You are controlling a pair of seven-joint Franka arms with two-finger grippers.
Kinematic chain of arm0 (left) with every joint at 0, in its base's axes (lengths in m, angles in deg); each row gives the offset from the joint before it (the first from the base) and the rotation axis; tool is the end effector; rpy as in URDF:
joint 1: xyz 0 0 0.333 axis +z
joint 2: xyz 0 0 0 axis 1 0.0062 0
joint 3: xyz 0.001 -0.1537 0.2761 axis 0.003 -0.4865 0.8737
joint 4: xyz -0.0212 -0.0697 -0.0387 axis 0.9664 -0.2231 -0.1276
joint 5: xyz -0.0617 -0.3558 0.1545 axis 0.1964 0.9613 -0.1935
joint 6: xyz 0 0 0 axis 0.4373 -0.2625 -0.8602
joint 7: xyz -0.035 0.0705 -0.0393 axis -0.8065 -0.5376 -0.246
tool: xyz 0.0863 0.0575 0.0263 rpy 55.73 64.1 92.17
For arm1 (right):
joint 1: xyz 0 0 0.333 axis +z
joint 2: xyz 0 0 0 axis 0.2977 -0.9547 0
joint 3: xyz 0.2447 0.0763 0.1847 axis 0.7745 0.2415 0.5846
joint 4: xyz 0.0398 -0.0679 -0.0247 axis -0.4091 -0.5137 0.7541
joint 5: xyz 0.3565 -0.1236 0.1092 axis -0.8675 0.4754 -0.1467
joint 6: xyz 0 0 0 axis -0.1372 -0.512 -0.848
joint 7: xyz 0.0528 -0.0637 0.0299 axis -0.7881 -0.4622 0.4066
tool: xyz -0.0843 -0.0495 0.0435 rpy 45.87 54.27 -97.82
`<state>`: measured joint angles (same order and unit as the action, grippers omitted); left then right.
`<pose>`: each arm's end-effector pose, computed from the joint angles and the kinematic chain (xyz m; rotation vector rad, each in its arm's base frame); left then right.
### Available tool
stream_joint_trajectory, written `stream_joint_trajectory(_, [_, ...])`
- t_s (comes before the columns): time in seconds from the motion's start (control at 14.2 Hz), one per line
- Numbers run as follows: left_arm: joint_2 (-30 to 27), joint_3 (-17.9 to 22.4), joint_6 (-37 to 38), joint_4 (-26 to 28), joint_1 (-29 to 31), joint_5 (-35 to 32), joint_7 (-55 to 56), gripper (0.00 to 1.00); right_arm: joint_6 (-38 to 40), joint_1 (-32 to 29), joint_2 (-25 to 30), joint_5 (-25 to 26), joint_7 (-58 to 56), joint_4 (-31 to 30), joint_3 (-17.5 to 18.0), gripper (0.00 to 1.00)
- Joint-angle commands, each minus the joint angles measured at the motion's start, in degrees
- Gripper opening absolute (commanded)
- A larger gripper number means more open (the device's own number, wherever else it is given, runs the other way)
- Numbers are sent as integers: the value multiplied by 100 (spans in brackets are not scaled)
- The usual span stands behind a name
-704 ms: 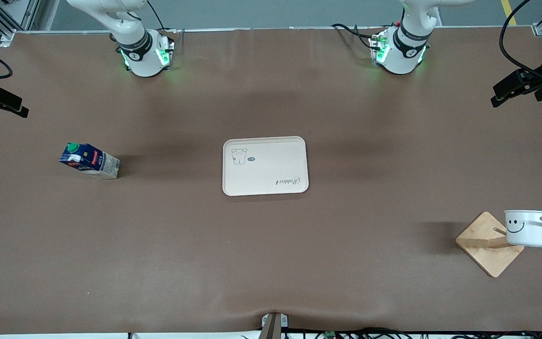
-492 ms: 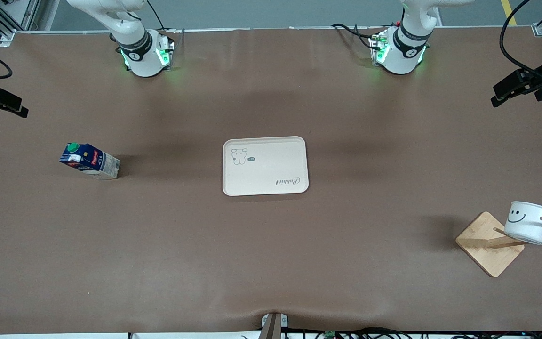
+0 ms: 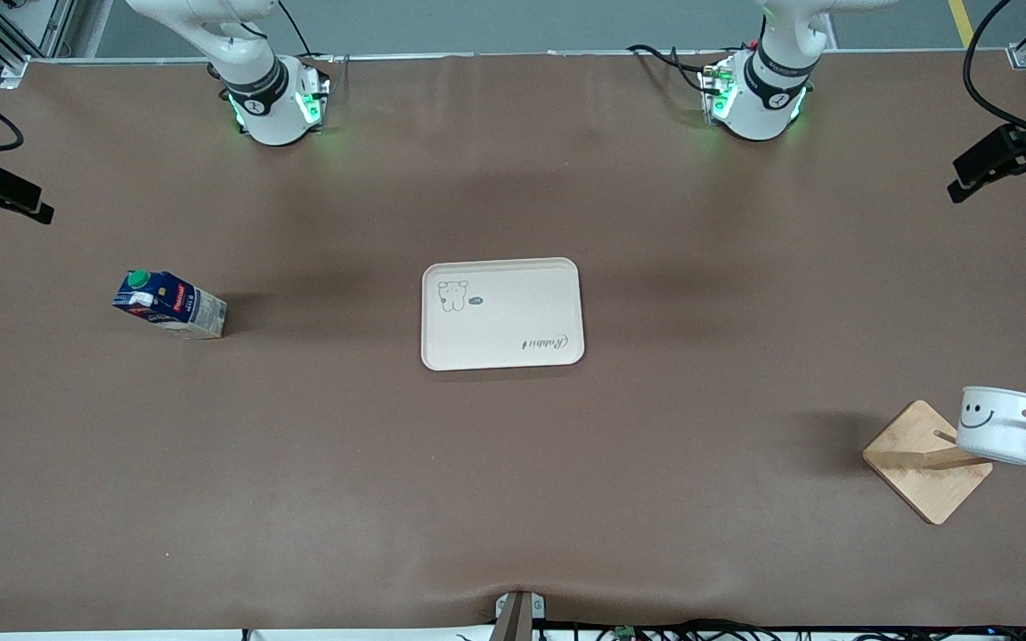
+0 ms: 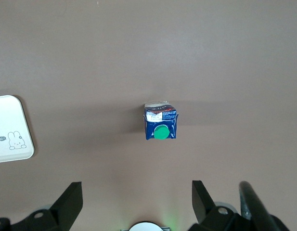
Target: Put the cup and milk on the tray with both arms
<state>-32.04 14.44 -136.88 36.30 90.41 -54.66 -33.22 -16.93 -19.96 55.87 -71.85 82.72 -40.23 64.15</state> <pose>0.5307 0.0016 0.6718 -3.1204 -0.2059 -0.0528 0.5289 -0.0631 0.6283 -3.1166 0.1357 0.1480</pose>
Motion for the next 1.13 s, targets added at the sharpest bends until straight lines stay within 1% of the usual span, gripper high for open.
stream_joint_trajectory(0.0, [328, 24, -773, 72, 336, 44, -412, 100, -32, -157, -85, -114, -72, 146, 62, 100])
stream_joint_trajectory(0.14, [285, 15, -1756, 676, 556, 70, -412, 100, -58, -157, -94, -123, -72, 146, 62, 100])
stream_joint_trajectory(0.35, [240, 15, -3241, 1547, 574, 70, -412, 100, -58, -157, -146, -123, -72, 128, 62, 100])
stream_joint_trajectory(0.42, [240, 6, -3751, 1872, 687, 70, -412, 100, -50, -140, -208, -123, -81, 128, 62, 100])
stream_joint_trajectory(0.56, [267, -2, -4718, 2356, 723, 158, -404, 100, -50, -148, -278, -131, -81, 119, 70, 100])
stream_joint_trajectory(0.7, [363, -2, -5484, 2743, 732, 193, -412, 100, -50, -140, -332, -131, -81, 137, 70, 100])
stream_joint_trajectory(0.77, [407, 6, -5775, 2910, 732, 193, -412, 100, -50, -148, -332, -131, -81, 146, 70, 100])
stream_joint_trajectory(0.91, [512, 6, -6110, 3122, 741, 185, -500, 100, -58, -166, -366, -140, -81, 137, 70, 100])
stream_joint_trajectory(0.98, [539, 15, -6242, 3201, 741, 185, -518, 100, 3, -166, -610, -166, -81, 154, 70, 100])
stream_joint_trajectory(1.06, [574, 15, -6365, 3263, 758, 176, -527, 100, -40, -183, -665, -254, -72, 146, 62, 100])
